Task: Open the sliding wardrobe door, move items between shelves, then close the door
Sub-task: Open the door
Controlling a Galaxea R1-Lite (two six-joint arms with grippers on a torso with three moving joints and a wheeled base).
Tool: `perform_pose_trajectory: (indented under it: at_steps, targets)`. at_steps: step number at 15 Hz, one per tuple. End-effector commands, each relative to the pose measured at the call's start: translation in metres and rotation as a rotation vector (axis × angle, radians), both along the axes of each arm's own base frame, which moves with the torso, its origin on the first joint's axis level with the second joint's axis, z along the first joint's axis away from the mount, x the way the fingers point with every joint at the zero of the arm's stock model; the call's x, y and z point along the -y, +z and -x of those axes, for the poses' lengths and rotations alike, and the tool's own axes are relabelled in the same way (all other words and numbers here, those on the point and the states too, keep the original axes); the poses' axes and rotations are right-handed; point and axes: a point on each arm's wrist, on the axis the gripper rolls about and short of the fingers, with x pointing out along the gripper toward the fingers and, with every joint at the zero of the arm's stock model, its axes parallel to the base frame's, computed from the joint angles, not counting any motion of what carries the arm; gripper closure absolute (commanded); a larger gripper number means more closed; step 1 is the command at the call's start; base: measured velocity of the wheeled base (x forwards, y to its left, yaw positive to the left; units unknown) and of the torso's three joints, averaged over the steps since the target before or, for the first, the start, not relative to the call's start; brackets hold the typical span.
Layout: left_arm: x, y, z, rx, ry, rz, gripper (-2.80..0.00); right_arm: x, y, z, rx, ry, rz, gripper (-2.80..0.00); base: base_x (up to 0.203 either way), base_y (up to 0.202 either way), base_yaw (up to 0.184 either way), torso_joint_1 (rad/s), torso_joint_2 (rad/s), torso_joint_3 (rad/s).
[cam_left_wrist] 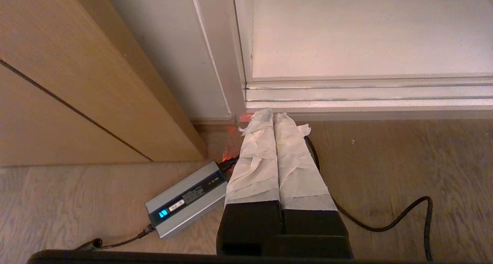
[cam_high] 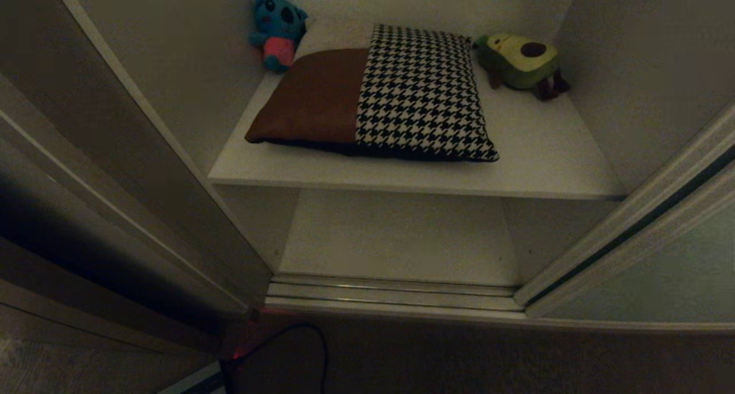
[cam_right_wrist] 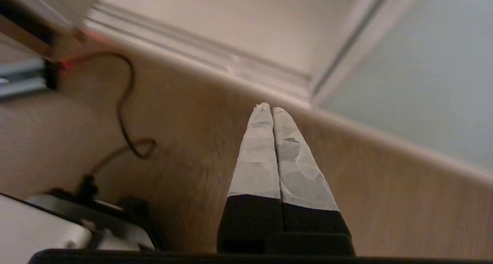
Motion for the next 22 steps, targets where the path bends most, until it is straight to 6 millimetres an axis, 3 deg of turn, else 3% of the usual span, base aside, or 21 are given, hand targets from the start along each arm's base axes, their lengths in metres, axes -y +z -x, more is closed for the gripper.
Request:
perform_pose_trajectory:
  at_steps: [1, 7, 10, 14, 22]
  targets:
    - [0.0, 0.0, 0.0, -0.001, 0.0, 0.0, 0.0, -0.001, -0.033, 0.012, 0.008, -0.043, -0.001, 0.0, 0.0, 0.0, 0.0, 0.0, 0.0, 0.0]
    - [0.0, 0.0, 0.0, -0.001, 0.0, 0.0, 0.0, 0.001, -0.079, 0.03, 0.114, -0.088, -0.081, 0.0, 0.0, 0.0, 0.0, 0.0, 0.0, 0.0]
    - [0.0, 0.0, 0.0, 0.0, 0.0, 0.0, 0.0, 0.003, -0.102, 0.019, 0.11, -0.164, -0.113, 0.0, 0.0, 0.0, 0.0, 0.0, 0.0, 0.0]
    - [0.0, 0.0, 0.0, -0.001, 0.0, 0.0, 0.0, 0.004, -0.105, 0.008, 0.268, -0.198, -0.142, 0.0, 0.0, 0.0, 0.0, 0.0, 0.0, 0.0]
    - [0.0, 0.0, 0.0, 0.001, 0.0, -0.001, 0.0, 0.005, -0.113, 0.008, 0.204, -0.238, -0.049, 0.0, 0.0, 0.0, 0.0, 0.0, 0.0, 0.0]
